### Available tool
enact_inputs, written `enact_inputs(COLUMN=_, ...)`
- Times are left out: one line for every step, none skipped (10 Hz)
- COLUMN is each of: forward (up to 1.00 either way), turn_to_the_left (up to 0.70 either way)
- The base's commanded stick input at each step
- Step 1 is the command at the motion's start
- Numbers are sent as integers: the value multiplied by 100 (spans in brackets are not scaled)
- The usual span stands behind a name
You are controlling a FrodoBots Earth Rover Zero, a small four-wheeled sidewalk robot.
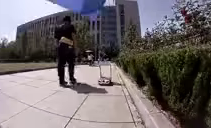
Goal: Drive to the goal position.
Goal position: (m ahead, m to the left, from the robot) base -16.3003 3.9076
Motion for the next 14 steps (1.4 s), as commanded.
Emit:
enact_inputs(forward=0, turn_to_the_left=70)
enact_inputs(forward=0, turn_to_the_left=70)
enact_inputs(forward=0, turn_to_the_left=70)
enact_inputs(forward=0, turn_to_the_left=70)
enact_inputs(forward=0, turn_to_the_left=70)
enact_inputs(forward=0, turn_to_the_left=70)
enact_inputs(forward=0, turn_to_the_left=70)
enact_inputs(forward=0, turn_to_the_left=70)
enact_inputs(forward=0, turn_to_the_left=70)
enact_inputs(forward=0, turn_to_the_left=70)
enact_inputs(forward=0, turn_to_the_left=70)
enact_inputs(forward=0, turn_to_the_left=70)
enact_inputs(forward=0, turn_to_the_left=70)
enact_inputs(forward=0, turn_to_the_left=70)
